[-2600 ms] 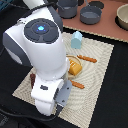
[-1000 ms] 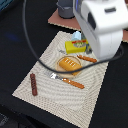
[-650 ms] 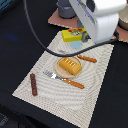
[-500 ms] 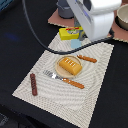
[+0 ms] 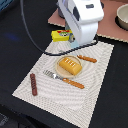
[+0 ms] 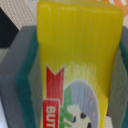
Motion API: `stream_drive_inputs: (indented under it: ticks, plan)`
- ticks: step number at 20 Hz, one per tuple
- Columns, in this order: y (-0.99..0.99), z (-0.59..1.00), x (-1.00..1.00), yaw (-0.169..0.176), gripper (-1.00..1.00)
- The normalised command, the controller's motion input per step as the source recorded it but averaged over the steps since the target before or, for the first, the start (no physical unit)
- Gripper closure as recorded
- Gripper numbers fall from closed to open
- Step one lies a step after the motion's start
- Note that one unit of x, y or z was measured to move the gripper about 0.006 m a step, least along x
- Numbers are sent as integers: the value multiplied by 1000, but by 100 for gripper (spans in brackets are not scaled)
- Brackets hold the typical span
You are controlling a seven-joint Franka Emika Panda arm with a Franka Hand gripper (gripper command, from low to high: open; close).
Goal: Interact with the objects in diverse but meaningful ways.
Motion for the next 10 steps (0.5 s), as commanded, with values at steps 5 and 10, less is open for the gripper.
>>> stream_drive_inputs:
  ticks: [5,10]
  plan:
    - [491,-335,-978,0,100]
    - [615,-296,-917,0,100]
